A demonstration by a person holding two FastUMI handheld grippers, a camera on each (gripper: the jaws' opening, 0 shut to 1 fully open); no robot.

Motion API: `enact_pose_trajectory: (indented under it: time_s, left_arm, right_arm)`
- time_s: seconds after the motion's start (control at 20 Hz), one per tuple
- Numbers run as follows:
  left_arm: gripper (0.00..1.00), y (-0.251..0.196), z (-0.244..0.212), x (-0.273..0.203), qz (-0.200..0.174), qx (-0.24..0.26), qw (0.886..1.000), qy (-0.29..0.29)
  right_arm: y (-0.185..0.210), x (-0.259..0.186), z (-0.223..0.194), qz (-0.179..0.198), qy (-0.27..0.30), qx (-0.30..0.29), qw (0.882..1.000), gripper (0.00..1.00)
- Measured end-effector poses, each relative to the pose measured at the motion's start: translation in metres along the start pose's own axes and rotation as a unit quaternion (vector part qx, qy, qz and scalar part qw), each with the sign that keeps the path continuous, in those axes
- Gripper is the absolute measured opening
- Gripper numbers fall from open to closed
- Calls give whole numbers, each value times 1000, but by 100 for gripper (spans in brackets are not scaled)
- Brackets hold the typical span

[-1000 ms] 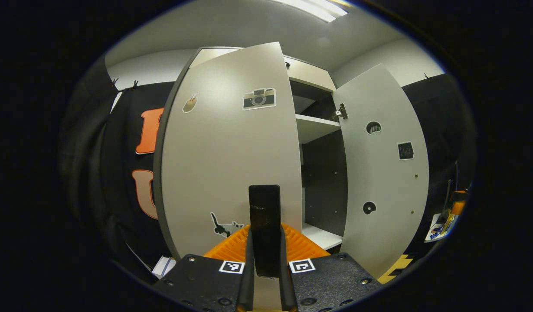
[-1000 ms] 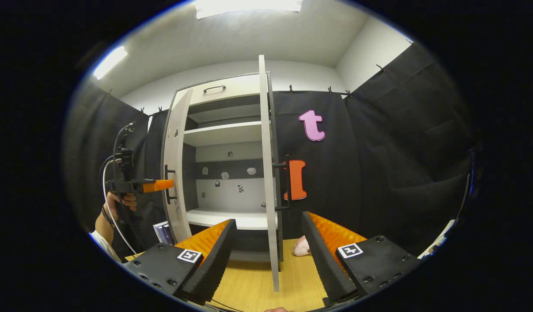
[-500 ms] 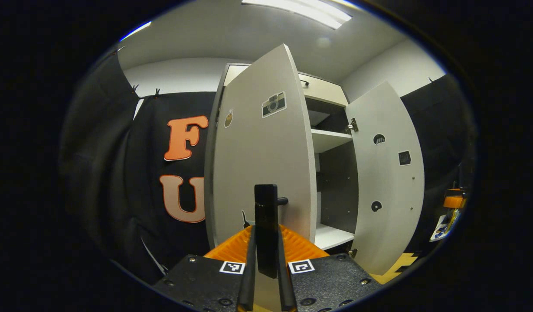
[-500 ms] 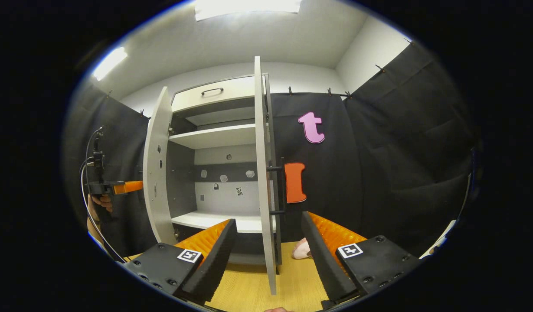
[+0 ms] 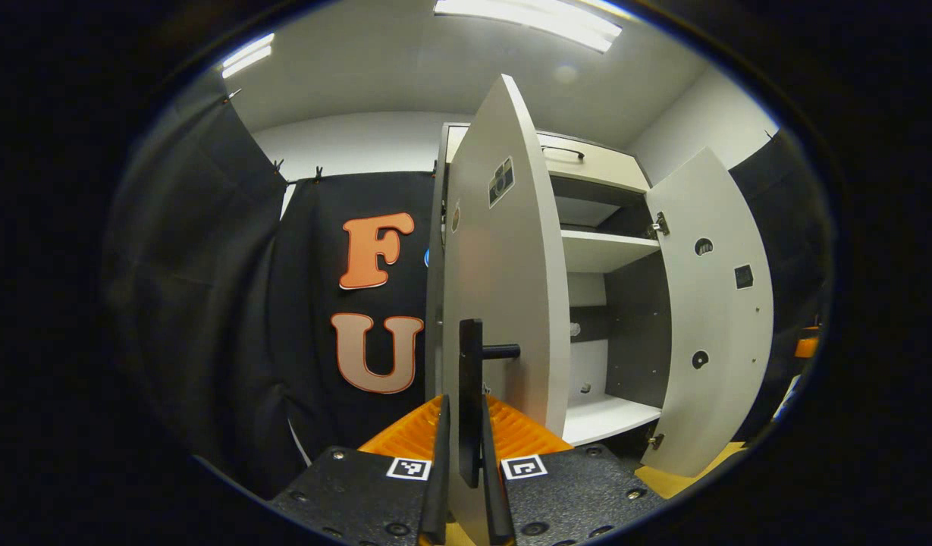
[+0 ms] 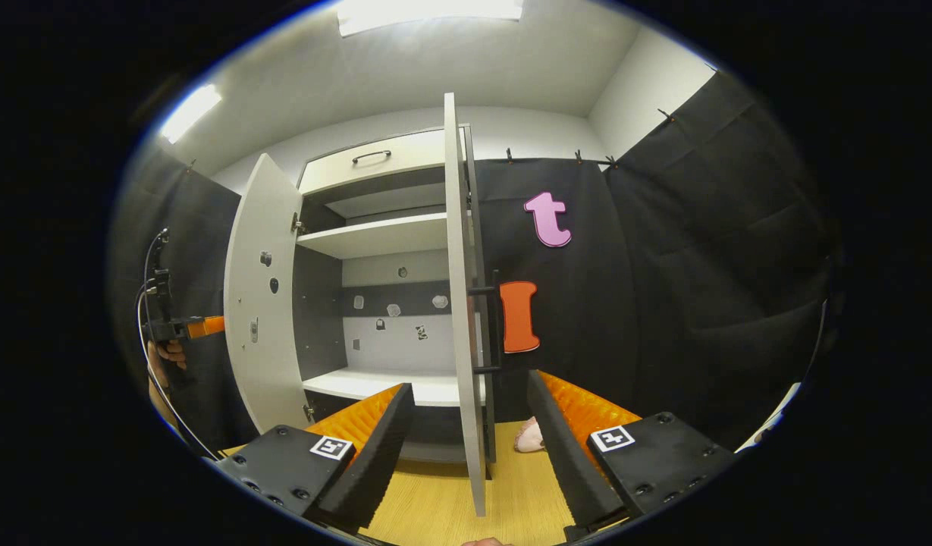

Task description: Open the right door of the double-door shoe cabinet with the right hand, and open the left door with the left hand.

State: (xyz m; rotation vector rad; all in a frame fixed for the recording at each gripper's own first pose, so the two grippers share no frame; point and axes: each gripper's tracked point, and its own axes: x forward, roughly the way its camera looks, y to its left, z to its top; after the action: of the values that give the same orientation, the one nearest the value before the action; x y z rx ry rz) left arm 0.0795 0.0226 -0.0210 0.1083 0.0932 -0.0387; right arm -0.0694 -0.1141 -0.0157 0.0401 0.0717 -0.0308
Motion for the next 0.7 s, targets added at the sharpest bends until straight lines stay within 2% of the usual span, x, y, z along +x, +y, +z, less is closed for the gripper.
enact_pose_trajectory:
  time_s: [0.1,0.15,0.2,0.25,0.3,0.45,0.7]
  left_arm:
    - [19,20,-2,2,25,6,1000,0]
    - [17,25,0,-2,24,3,1000,-7]
    - [10,32,0,-3,24,-4,1000,-9]
    - [17,40,-1,-3,22,-12,1000,-10]
    - [10,46,-2,-5,16,-19,1000,-9]
    - [10,54,-1,-7,-2,-37,999,-9]
    - [16,56,-1,-20,13,-34,999,1]
  right_arm:
    - [0,-1,0,2,-2,1,1000,100]
    - [0,-1,0,3,-2,2,1000,100]
    - [-1,0,1,3,-3,2,1000,98]
    - [-2,0,1,2,-4,2,1000,99]
    - [-2,2,1,1,-4,3,1000,98]
    - [-5,7,0,-1,0,9,1000,98]
    - [-8,12,-6,-4,10,16,1000,98]
